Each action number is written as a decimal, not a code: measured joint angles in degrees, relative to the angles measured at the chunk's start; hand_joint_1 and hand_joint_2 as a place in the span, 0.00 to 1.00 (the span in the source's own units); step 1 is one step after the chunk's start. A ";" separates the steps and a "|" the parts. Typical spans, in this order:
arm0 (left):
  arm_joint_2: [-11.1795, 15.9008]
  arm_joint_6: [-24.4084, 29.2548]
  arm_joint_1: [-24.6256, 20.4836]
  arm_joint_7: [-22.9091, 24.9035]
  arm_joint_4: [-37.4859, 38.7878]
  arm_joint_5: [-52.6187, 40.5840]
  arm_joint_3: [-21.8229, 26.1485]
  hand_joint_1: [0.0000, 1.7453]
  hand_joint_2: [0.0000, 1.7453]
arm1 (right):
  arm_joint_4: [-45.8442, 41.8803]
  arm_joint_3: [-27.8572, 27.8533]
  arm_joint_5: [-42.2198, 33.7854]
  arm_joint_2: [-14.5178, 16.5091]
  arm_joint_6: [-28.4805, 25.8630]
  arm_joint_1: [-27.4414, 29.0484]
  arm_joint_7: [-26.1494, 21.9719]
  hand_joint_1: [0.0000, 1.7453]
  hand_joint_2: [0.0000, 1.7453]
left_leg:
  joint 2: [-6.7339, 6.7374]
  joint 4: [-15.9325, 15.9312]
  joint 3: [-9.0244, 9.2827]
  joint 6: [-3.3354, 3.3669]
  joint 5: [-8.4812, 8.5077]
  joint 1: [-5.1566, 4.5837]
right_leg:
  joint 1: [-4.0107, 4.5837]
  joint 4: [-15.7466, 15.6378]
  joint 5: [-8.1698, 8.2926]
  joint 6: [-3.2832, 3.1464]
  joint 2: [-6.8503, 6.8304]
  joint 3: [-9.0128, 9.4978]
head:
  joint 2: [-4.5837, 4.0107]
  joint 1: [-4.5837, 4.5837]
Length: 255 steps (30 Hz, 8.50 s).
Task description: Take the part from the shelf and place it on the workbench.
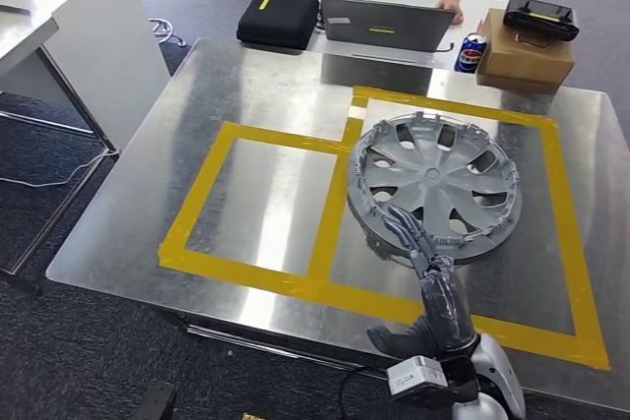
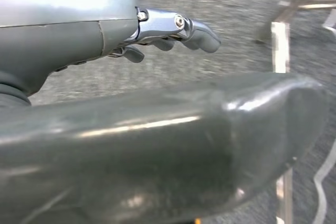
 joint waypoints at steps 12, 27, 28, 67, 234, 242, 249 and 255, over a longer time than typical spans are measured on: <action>0.22 0.47 -0.23 1.60 -0.11 0.50 1.90 0.00 0.00 | -1.60 -1.67 -0.18 0.00 0.85 1.38 -0.63 0.00 0.00 | 1.25 10.32 -5.78 -3.31 -7.05 0.41 | -0.23 -16.45 3.86 -3.03 -0.42 9.29 | 0.00 -0.37; 0.27 1.12 -0.45 1.02 -0.44 0.06 3.27 0.00 0.00 | 0.34 -6.07 1.52 0.56 -1.56 2.99 -0.36 0.00 0.00 | 3.07 -0.49 4.14 -0.21 -3.10 0.20 | -0.70 -4.61 -1.31 0.35 -1.15 0.82 | 0.00 -0.32; 0.26 1.20 -0.56 1.02 -0.45 -0.08 3.35 0.00 0.00 | 1.02 -6.43 1.67 0.75 -2.02 3.25 -0.36 0.00 0.00 | 2.18 -0.47 3.20 -0.04 -2.36 0.02 | -0.43 -1.24 -3.18 0.06 -0.44 0.24 | 0.00 -0.30; -0.21 2.64 -0.53 1.50 -0.92 -1.69 7.74 0.00 0.00 | 74.61 -25.96 -5.97 7.15 -2.86 -8.04 3.76 0.00 0.00 | -4.37 -1.68 -1.91 -1.52 3.87 -0.22 | 1.07 -17.70 -0.03 -3.11 3.76 13.89 | -0.01 -0.24; 1.32 3.16 -0.78 3.46 -0.92 -8.78 7.42 0.00 0.00 | 87.96 -34.70 0.92 11.28 2.36 -4.38 25.08 0.00 0.00 | -1.05 2.01 0.86 -2.69 -1.65 0.83 | -0.63 -14.41 0.77 -1.48 5.24 10.23 | 0.01 0.56; 0.95 3.24 -0.41 5.26 -0.92 -6.98 8.40 0.00 0.00 | 87.96 -35.57 0.33 11.33 1.29 -4.53 25.06 0.00 0.00 | 2.61 0.85 3.96 0.09 -4.42 0.55 | -0.37 -0.45 -4.41 0.30 0.66 2.22 | 0.01 1.14; 0.45 3.24 -0.38 5.29 -0.92 -6.74 8.87 0.00 0.00 | 87.96 -36.35 0.46 11.37 1.11 -4.11 25.11 0.00 0.00 | 4.96 0.81 7.92 -1.03 -7.64 0.12 | 0.46 -12.66 5.06 -1.12 -1.48 4.14 | 0.01 1.06; 0.41 3.19 -0.58 5.33 -0.92 -6.78 9.06 0.00 0.00 | 87.96 -36.52 1.05 11.41 1.10 -4.11 25.02 0.00 0.00 | 3.80 7.37 4.87 -2.61 -9.25 0.13 | 0.17 -14.03 4.58 -3.09 -0.90 6.00 | 0.01 0.50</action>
